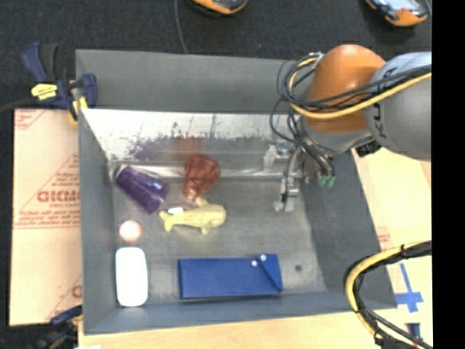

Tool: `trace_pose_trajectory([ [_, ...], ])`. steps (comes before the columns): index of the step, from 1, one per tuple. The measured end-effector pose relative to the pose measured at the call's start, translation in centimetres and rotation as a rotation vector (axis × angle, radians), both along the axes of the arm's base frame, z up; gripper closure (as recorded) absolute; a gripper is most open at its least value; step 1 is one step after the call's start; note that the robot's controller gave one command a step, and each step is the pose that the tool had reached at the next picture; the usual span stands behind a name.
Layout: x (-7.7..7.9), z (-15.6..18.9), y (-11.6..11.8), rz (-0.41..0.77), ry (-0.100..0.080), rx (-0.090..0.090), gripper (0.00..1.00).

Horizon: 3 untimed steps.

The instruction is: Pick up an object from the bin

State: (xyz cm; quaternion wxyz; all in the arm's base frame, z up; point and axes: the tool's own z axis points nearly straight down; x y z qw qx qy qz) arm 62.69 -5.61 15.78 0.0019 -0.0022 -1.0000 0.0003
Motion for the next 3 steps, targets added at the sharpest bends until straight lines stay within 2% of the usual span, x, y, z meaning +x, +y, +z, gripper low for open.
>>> trace_pose_trajectory([
  [1, 0.2, 0.4, 0.0, 0.001, -0.007, -0.001, 0.0],
  [2, -2.7, -5.3, 3.7, -0.003, -0.009, 0.0, 0.0],
  [3, -3.4, -7.9, 5.1, 0.013, -0.019, -0.002, 0.0],
])
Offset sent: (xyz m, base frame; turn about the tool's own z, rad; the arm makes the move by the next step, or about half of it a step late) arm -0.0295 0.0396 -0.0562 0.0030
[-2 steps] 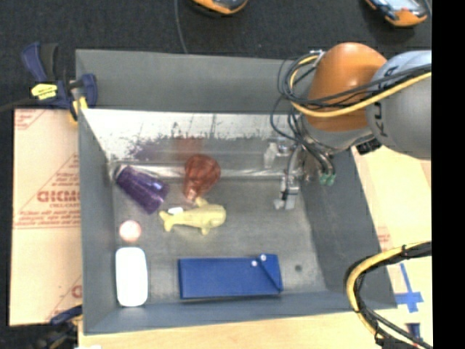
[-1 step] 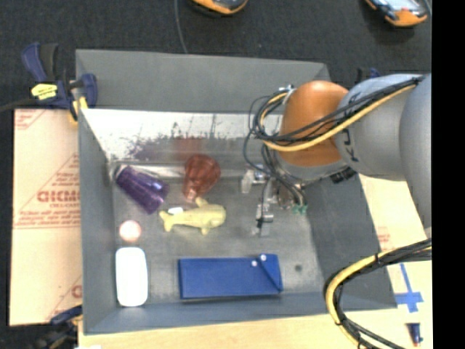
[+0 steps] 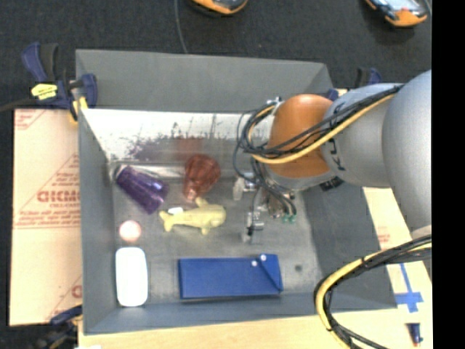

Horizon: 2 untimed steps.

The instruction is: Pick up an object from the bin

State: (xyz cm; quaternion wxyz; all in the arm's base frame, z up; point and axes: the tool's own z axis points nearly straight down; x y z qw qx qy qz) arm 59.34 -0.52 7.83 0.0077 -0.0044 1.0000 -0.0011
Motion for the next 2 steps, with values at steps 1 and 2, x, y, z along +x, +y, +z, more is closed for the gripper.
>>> trace_pose_trajectory([
  [1, -6.3, -0.5, 4.9, -0.029, 0.0, 0.003, 0.0],
  [2, -4.9, -0.7, 5.5, -0.012, 0.002, 0.001, 0.0],
])
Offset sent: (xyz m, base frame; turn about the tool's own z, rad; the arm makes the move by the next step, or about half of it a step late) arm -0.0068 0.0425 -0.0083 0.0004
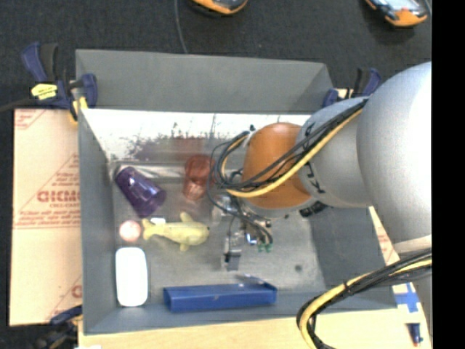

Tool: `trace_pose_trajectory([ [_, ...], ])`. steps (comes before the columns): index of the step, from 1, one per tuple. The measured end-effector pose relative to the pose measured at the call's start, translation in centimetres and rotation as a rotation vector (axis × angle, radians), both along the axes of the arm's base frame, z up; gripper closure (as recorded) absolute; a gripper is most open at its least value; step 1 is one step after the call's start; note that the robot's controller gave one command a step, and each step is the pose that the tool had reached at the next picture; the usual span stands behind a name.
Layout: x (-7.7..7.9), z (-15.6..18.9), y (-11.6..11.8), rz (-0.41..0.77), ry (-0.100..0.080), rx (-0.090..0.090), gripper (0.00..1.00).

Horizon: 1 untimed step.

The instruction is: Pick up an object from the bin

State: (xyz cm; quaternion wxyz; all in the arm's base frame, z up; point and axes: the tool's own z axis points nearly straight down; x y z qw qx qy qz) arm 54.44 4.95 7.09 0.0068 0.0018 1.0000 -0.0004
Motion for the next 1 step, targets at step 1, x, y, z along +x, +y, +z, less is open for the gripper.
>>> trace_pose_trajectory([
  [1, 4.93, 1.13, -0.72, 0.122, 0.001, 0.0, 0.0],
])
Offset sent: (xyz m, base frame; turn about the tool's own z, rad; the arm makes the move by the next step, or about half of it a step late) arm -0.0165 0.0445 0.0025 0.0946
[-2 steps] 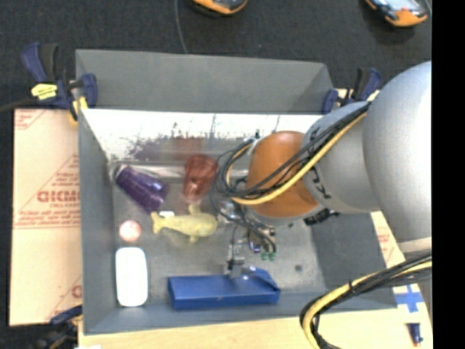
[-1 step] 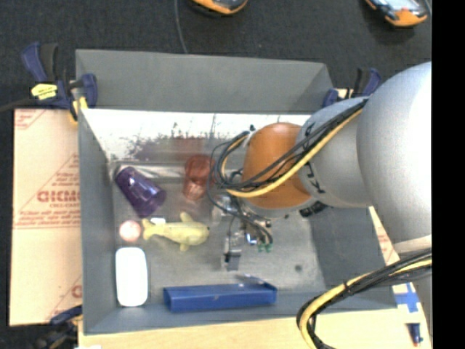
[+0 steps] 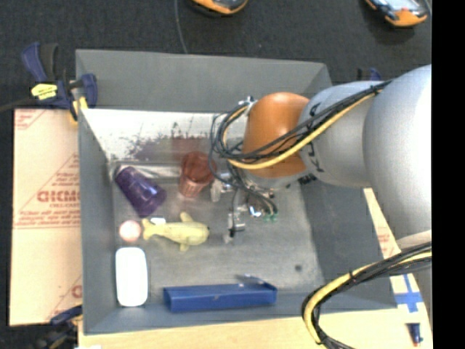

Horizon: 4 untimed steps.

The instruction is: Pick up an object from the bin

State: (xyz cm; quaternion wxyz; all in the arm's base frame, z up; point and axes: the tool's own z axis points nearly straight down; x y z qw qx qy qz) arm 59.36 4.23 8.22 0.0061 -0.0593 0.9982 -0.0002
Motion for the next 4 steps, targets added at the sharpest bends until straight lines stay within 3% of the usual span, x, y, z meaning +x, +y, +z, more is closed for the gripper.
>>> trace_pose_trajectory([
  [1, -5.4, -0.7, 4.0, -0.205, -0.001, 0.002, 0.0],
  [2, -4.3, -1.1, 4.9, -0.051, -0.013, -0.001, 1.0],
  [3, -3.6, -1.2, 4.8, -0.028, -0.016, -0.002, 1.0],
  [4, -3.1, 4.7, 4.8, -0.018, -0.009, -0.003, 1.0],
])
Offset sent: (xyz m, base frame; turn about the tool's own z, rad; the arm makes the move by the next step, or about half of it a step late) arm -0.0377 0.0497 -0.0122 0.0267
